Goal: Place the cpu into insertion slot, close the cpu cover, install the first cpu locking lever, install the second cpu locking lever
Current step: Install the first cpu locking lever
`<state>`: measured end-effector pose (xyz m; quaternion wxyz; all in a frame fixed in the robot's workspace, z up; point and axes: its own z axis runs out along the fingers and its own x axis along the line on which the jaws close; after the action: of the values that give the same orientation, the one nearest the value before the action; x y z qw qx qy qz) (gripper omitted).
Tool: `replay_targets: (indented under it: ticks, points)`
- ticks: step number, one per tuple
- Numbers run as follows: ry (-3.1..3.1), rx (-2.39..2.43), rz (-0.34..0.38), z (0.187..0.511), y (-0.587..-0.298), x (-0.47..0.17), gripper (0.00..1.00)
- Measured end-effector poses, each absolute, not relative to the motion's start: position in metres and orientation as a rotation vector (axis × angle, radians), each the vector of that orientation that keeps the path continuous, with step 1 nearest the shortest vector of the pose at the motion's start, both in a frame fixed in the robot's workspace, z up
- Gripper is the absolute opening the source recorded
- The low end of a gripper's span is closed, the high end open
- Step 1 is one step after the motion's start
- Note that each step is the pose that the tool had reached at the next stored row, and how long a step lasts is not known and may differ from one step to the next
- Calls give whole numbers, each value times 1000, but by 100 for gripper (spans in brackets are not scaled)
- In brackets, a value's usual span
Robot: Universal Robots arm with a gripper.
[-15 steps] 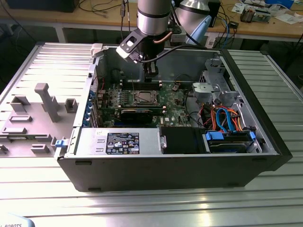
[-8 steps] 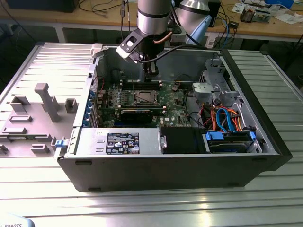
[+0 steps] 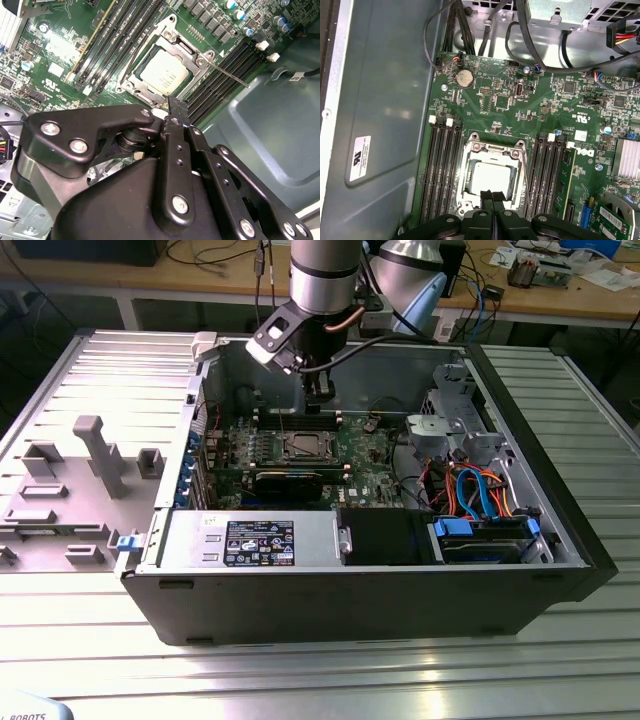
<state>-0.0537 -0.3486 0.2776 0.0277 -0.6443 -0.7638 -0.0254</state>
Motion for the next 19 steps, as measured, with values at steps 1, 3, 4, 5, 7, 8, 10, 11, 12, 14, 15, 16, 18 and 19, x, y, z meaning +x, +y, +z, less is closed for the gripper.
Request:
replay_targets:
  ticks: [1,3,4,5,7,8,10,11,12,14,15,16,18,19]
  points:
    - [-2362,-1984,-78,278,-349,-54,11]
    - [-2370,-1975,-78,278,-349,-54,11]
    - [-2376,-1967,-78,278,-349,-54,11]
    - [-2380,-1962,-77,278,-349,-54,11]
    - [-2393,-1945,-77,278,-349,-54,11]
    - [-2404,-1932,-76,278,-349,-54,11]
    - [-2416,-1916,-76,278,-349,-54,11]
    - [-2420,-1911,-76,278,-349,-54,11]
    - [-2425,-1905,-75,278,-349,-54,11]
    - [-2437,-1889,-75,278,-349,-54,11]
    - [-2440,-1885,-75,278,-349,-54,11]
    - [-2446,-1876,-74,278,-349,-54,11]
    - [-2461,-1856,-74,278,-349,-54,11]
    - [-2465,-1850,-73,278,-349,-54,11]
